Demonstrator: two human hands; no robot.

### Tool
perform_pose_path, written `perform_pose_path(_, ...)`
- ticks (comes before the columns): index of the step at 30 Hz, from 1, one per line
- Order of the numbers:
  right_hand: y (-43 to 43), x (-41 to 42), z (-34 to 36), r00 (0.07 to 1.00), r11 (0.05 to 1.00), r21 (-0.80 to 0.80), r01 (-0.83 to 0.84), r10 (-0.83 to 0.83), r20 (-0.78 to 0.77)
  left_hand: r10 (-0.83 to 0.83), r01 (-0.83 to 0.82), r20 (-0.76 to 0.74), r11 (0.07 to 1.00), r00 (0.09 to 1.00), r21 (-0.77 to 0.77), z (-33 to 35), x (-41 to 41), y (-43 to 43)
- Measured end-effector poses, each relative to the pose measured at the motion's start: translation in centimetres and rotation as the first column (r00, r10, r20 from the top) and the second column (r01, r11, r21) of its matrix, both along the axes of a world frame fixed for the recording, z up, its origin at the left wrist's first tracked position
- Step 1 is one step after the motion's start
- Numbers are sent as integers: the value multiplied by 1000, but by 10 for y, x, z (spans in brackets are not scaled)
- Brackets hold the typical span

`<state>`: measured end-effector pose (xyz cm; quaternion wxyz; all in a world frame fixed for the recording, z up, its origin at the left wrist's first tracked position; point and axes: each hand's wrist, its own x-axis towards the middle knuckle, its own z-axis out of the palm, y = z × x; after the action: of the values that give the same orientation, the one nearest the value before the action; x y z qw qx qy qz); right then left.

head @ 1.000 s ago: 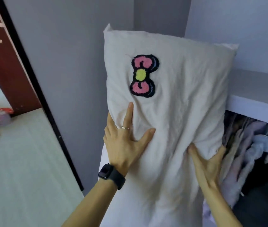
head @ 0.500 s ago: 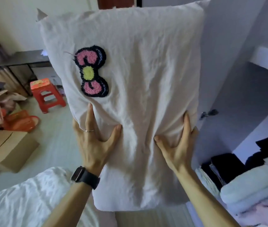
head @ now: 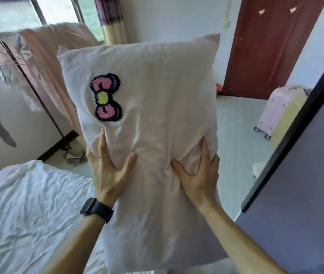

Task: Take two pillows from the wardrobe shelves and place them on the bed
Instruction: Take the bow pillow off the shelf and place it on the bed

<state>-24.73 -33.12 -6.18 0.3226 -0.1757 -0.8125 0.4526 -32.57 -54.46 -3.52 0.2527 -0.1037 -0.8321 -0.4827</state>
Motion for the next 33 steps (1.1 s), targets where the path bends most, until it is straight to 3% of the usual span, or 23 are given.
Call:
perform_pose_path(9, 16, -161, 25, 988, 984, 109, -141, 133, 76, 127, -128, 34, 991, 991, 47, 17, -141, 8)
perform_pose_path(16, 38, -272, 34, 991, 989, 72, -133, 134, -5, 121, -122, 30, 993, 992, 10, 31, -240, 33)
perform_pose_path(22, 72, -386, 23, 984, 984, 46, -170, 172, -39, 216, -217, 48, 976, 975, 18, 20, -339, 73)
perform_pose_path(33, 125, -640, -13, 869, 865, 88, -494, 489, 76, 453, -475, 162, 867, 877, 151, -36, -526, 117)
